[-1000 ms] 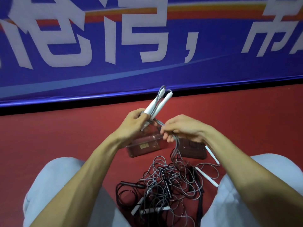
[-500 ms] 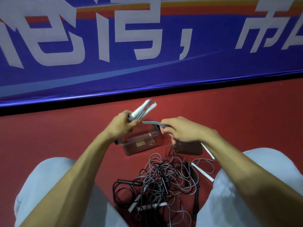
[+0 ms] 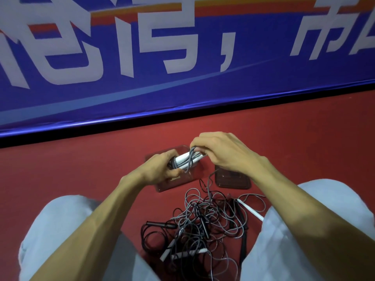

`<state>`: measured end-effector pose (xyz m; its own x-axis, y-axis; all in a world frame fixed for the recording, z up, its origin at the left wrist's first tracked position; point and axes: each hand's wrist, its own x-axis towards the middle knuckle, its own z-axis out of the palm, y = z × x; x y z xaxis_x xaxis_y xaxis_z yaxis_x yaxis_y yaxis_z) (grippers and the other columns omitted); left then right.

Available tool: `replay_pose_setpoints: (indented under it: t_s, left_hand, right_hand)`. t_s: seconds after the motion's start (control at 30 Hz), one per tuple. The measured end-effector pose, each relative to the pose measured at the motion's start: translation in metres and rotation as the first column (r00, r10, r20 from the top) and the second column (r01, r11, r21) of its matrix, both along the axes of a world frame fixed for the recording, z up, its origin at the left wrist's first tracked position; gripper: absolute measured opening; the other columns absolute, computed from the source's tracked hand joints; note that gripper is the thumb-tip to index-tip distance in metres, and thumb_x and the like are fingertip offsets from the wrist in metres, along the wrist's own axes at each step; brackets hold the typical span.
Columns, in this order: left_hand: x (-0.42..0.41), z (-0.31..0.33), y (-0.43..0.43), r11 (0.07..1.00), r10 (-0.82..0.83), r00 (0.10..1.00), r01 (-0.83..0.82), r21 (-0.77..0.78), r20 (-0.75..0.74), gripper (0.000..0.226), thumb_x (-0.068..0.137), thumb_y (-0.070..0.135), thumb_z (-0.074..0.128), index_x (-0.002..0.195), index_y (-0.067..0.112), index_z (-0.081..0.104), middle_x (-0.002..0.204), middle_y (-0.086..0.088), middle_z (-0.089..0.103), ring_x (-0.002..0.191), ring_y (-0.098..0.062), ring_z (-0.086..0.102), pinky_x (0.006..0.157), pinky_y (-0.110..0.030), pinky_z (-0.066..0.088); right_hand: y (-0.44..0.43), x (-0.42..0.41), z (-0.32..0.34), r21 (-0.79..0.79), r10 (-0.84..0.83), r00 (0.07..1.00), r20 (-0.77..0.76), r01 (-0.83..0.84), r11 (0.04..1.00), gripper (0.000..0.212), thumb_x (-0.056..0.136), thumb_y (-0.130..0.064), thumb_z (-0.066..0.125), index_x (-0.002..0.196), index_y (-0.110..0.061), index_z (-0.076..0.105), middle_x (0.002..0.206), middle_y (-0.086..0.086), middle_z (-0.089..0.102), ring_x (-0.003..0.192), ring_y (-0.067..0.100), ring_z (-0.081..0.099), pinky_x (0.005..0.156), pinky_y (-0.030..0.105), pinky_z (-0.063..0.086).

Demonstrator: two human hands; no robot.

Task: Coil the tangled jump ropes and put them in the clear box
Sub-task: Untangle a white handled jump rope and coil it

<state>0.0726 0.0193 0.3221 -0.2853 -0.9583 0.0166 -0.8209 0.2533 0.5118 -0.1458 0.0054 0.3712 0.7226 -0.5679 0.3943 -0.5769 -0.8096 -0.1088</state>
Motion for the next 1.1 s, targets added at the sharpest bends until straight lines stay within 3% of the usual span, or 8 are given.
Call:
replay_pose_setpoints:
  t_s: [0.2, 0.4, 0.5, 0.67, 0.77, 0.87, 1.0, 1.1]
  left_hand:
    - [-0.007, 0.006, 0.008, 0.996, -0.086, 0.994, 0.087, -0.009, 0.063, 0.027, 0.076, 0.018, 0.07, 0.077, 0.027, 0.045, 0.064, 0.006, 0.052, 0.055, -0.011, 0.045, 0.053, -0.02, 0.036]
    - [-0.018, 0.016, 0.019, 0.98, -0.191, 0.979, 0.194, -0.037, 0.077, 0.036, 0.076, 0.007, 0.065, 0.071, 0.035, 0.043, 0.059, 0.01, 0.049, 0.052, 0.001, 0.047, 0.052, -0.014, 0.033]
    - [-0.018, 0.017, 0.022, 0.98, -0.199, 0.979, 0.2, -0.012, 0.04, 0.031, 0.078, 0.013, 0.07, 0.075, 0.03, 0.045, 0.06, 0.01, 0.051, 0.052, 0.001, 0.049, 0.056, -0.024, 0.039]
    - [-0.022, 0.017, 0.028, 0.988, -0.15, 0.988, 0.149, -0.034, -0.034, 0.04, 0.075, 0.058, 0.073, 0.076, 0.023, 0.053, 0.061, 0.008, 0.049, 0.05, -0.005, 0.042, 0.051, -0.024, 0.034]
    - [-0.025, 0.015, 0.028, 0.992, -0.109, 0.991, 0.103, -0.077, -0.071, 0.032, 0.083, 0.048, 0.07, 0.077, 0.019, 0.057, 0.061, 0.005, 0.051, 0.049, -0.009, 0.042, 0.048, -0.023, 0.036]
    - [-0.02, 0.019, 0.025, 0.993, -0.085, 0.992, 0.076, -0.095, -0.089, 0.015, 0.084, 0.03, 0.065, 0.078, 0.02, 0.055, 0.061, 0.009, 0.049, 0.052, -0.007, 0.041, 0.053, -0.028, 0.039]
    - [-0.01, 0.029, 0.021, 0.997, 0.028, 0.868, 0.009, 0.071, -0.495, 0.005, 0.091, 0.008, 0.055, 0.096, 0.009, 0.057, 0.071, -0.004, 0.052, 0.053, -0.011, 0.043, 0.044, -0.021, 0.038]
    - [-0.01, 0.036, 0.023, 0.989, 0.13, 0.707, -0.047, 0.138, -0.696, 0.014, 0.093, -0.001, 0.051, 0.106, 0.004, 0.056, 0.076, -0.009, 0.053, 0.049, -0.008, 0.049, 0.041, -0.02, 0.042]
  right_hand:
    - [-0.005, 0.002, -0.005, -0.096, -0.081, 0.987, 0.138, 0.094, 0.991, 0.012, 0.09, -0.031, 0.063, 0.097, -0.023, 0.07, 0.085, -0.006, 0.06, 0.074, 0.02, 0.059, 0.058, 0.025, 0.032]
    - [-0.017, 0.01, -0.011, 0.352, -0.275, 0.912, 0.303, 0.161, 0.922, 0.004, 0.079, -0.033, 0.074, 0.08, -0.03, 0.076, 0.076, -0.014, 0.069, 0.078, 0.007, 0.062, 0.073, 0.029, 0.048]
    - [-0.021, 0.013, -0.011, 0.522, -0.35, 0.86, 0.372, 0.118, 0.845, 0.002, 0.075, -0.022, 0.08, 0.075, -0.021, 0.077, 0.074, -0.005, 0.073, 0.071, 0.004, 0.065, 0.072, 0.024, 0.049]
    - [-0.021, 0.01, -0.007, 0.826, -0.511, 0.759, 0.404, -0.062, 0.561, 0.007, 0.074, -0.009, 0.079, 0.076, -0.015, 0.076, 0.065, -0.008, 0.068, 0.057, -0.004, 0.057, 0.066, 0.018, 0.043]
    - [-0.023, 0.008, -0.004, 0.898, -0.584, 0.724, 0.366, -0.11, 0.427, 0.005, 0.078, -0.009, 0.074, 0.083, -0.01, 0.074, 0.066, -0.007, 0.068, 0.056, -0.001, 0.059, 0.063, 0.019, 0.045]
    - [-0.023, 0.006, -0.001, 0.927, -0.688, 0.642, 0.338, -0.353, 0.125, 0.013, 0.084, -0.02, 0.066, 0.079, -0.009, 0.072, 0.072, 0.002, 0.067, 0.053, 0.01, 0.06, 0.048, 0.019, 0.049]
    - [-0.024, 0.011, -0.006, 0.76, -0.778, 0.429, 0.459, -0.643, 0.094, 0.024, 0.092, -0.024, 0.051, 0.077, -0.012, 0.066, 0.074, 0.006, 0.061, 0.057, 0.015, 0.049, 0.054, 0.025, 0.04]
    - [-0.018, 0.019, -0.005, 0.774, -0.716, 0.478, 0.51, -0.617, 0.139, 0.021, 0.097, -0.02, 0.044, 0.084, -0.014, 0.058, 0.076, 0.005, 0.061, 0.057, 0.014, 0.044, 0.054, 0.024, 0.034]
